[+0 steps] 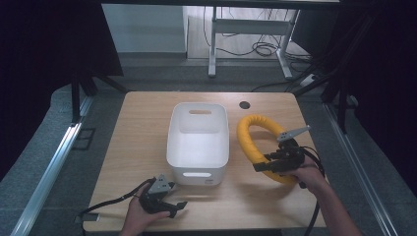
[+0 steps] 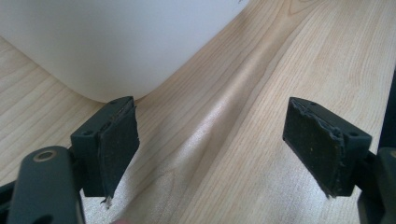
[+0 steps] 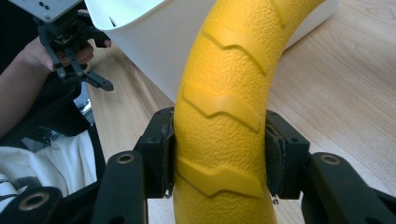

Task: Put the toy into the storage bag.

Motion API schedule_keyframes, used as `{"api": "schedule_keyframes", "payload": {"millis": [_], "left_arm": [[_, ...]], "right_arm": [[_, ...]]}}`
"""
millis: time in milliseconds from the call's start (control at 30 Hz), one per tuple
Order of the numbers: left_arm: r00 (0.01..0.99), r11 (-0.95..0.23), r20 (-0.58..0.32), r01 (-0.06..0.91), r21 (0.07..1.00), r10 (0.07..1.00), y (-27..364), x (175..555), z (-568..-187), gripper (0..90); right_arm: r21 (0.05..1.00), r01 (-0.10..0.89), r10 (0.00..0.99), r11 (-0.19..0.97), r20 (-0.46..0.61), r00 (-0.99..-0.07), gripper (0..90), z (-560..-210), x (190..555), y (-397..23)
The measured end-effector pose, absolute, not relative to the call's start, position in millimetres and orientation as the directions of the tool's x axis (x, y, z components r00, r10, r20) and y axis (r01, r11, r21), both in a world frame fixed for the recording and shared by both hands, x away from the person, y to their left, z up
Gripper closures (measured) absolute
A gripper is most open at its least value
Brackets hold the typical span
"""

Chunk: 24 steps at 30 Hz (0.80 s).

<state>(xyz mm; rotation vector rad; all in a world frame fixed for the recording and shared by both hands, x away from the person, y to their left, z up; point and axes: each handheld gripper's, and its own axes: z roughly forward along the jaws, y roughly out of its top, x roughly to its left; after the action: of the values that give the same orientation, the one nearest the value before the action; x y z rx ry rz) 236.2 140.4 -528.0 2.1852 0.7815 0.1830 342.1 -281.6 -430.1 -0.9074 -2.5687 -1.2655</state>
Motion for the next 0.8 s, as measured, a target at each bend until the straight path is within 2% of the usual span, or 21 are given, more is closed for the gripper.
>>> {"api": "schedule_keyframes", "payload": {"millis": [800], "left_arm": [[0.801, -0.501, -0.118, 0.474, 0.724, 0.587, 140, 236, -529, 18.5]], "right_arm": [[0.726, 0.556, 0.477, 0.404, 0.351, -0.806, 51.0, -417, 345, -292]]}}
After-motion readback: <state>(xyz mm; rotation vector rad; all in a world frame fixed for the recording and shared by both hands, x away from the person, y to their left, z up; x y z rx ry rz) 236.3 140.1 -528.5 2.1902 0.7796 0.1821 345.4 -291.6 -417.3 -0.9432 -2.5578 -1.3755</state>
